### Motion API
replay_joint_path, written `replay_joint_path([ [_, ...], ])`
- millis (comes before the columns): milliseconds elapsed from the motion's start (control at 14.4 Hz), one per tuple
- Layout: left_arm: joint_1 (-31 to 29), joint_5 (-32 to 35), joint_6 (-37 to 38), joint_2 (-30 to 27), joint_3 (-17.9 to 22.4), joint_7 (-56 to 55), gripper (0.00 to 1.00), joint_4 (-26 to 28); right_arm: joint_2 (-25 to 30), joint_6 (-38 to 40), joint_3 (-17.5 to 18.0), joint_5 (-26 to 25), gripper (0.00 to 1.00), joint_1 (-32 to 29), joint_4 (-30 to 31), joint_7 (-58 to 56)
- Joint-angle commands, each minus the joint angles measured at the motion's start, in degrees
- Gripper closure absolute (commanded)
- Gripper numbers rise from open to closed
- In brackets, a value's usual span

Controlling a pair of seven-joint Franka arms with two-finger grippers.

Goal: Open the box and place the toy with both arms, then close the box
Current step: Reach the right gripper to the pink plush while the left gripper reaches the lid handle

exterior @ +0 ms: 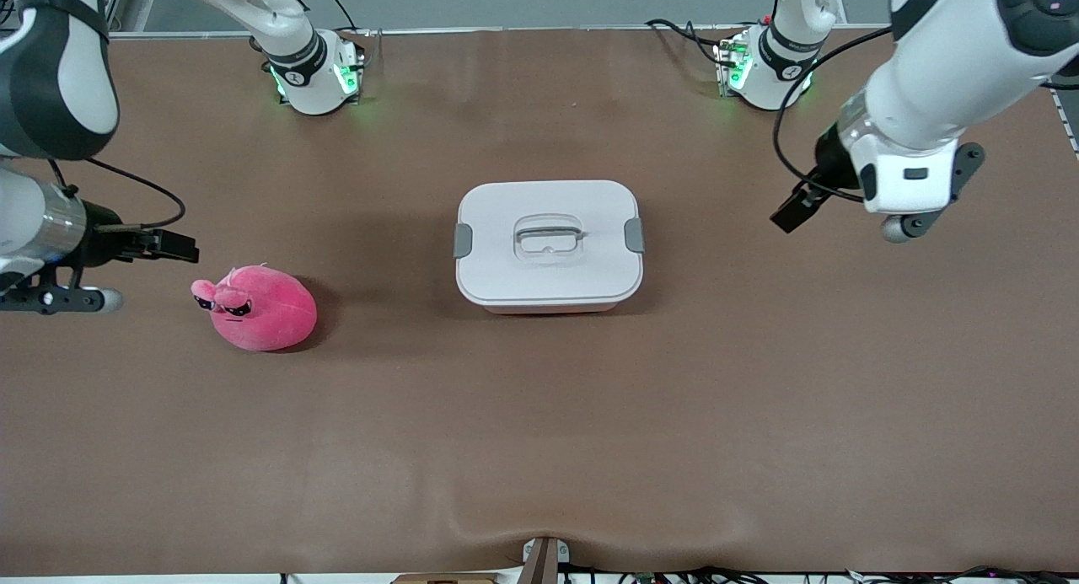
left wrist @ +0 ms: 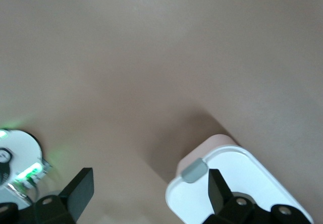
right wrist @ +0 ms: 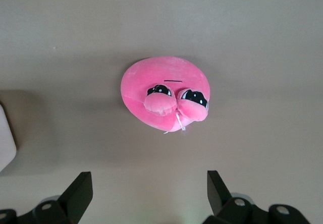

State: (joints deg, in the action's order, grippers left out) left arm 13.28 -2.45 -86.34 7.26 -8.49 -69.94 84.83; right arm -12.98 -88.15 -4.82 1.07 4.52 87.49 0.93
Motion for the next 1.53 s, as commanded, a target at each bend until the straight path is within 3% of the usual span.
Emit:
replay_joint_path([
  [0, 2.4, -1.1, -2.3, 1.8, 0.1, -6.8, 0.00, -0.2, -1.2, 0.3, -0.4, 0.1, 0.00, 1.0, -0.7, -2.2],
  [139, 3.9, -1.2, -3.5, 2.9, 0.0, -11.3, 0.00, -0.2, -1.6, -4.4, -0.5, -1.4, 0.00, 3.8, 2.3, -8.5],
  [556, 9.9, -0.9, -6.8, 5.5, 0.1, -25.1, 0.00, -0.2, -1.7, -24.0, -0.5, -2.2, 0.00, 2.6, 15.4, -24.4],
  [973, 14.1, -1.0, -10.8, 8.5, 0.0, -28.5, 0.00, 0.2, -1.8, -33.7, -0.5, -3.1, 0.00, 1.0, 25.1, -28.4],
  [1251, 17.5, -0.2, -16.0, 11.1, 0.0, -39.7, 0.00, 0.2, -3.1, -33.7, -0.5, -3.0, 0.02, 0.4, 25.4, -28.5],
  [1390, 18.8, -0.2, -18.2, 12.2, 0.0, -43.6, 0.00, 0.2, -3.6, -32.8, -0.5, -3.0, 0.33, 0.4, 25.4, -28.4],
  [1460, 19.5, -0.3, -18.9, 13.0, 0.0, -45.3, 0.00, 0.2, -3.9, -32.3, -0.5, -3.0, 0.54, 0.5, 25.4, -28.4],
])
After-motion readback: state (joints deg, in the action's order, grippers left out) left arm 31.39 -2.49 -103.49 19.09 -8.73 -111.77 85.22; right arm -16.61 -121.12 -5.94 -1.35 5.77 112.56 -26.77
